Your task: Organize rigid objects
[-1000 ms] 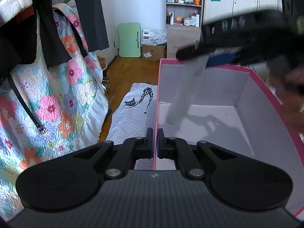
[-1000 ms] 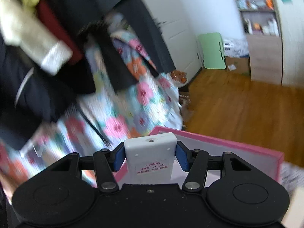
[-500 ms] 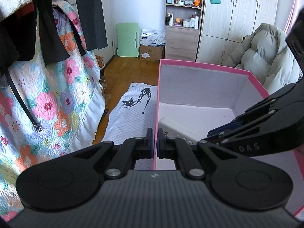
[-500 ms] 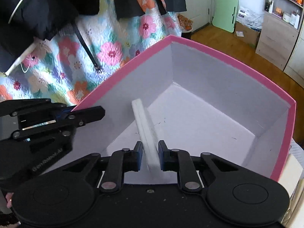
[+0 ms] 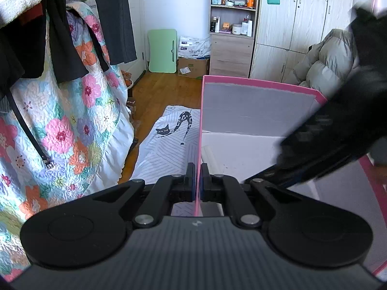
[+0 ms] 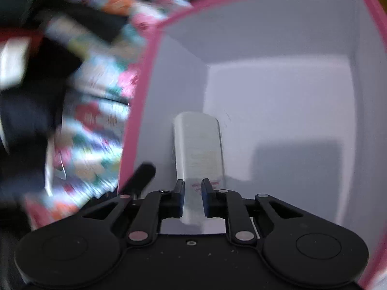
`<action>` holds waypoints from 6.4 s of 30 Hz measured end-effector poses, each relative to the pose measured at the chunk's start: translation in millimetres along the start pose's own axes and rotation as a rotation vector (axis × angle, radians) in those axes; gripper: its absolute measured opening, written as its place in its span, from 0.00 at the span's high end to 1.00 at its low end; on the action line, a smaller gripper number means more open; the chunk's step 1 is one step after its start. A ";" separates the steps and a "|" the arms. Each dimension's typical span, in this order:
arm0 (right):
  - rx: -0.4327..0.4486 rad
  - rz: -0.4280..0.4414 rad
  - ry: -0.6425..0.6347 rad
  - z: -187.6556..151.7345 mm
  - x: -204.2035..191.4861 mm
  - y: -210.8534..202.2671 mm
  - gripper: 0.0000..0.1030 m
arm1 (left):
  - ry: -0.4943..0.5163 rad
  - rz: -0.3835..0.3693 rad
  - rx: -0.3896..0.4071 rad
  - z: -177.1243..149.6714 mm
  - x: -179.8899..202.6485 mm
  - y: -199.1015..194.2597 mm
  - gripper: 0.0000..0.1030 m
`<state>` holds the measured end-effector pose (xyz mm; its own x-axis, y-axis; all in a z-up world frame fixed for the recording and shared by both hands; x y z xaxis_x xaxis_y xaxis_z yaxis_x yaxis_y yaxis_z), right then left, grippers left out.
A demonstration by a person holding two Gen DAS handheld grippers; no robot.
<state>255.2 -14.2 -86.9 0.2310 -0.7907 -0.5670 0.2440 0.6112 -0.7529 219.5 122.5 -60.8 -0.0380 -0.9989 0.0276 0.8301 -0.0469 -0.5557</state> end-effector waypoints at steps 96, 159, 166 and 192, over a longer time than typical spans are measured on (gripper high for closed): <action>0.253 -0.215 -0.451 36.2 -6.2 -19.2 0.44 | 0.117 0.032 0.028 -0.6 8.7 -3.6 0.97; 0.210 -0.316 -0.230 -107.0 146.4 -132.5 0.42 | 0.127 0.060 0.028 1.2 7.9 -0.5 0.96; 0.185 -0.352 -0.277 -101.4 145.0 -116.4 0.44 | 0.144 0.064 0.028 0.9 10.5 -0.2 0.96; 0.174 -0.557 -0.622 -111.5 121.2 -97.0 0.52 | 0.157 0.069 0.029 0.2 12.2 -0.7 0.95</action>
<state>154.5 -173.3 -119.9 0.4973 -0.8451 0.1964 0.6052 0.1758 -0.7764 218.6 110.3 -60.0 -0.0645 -0.9879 -0.1411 0.8494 0.0199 -0.5274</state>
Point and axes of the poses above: each gripper's, at about its wrist camera, not at the fingertips, and y roughly the way its jaws point, x to its right, z to its top, the point moved 6 cm from there along y, roughly the way its jaws point, and after that the axes turned 6 degrees about x, right-handed, at the moved point
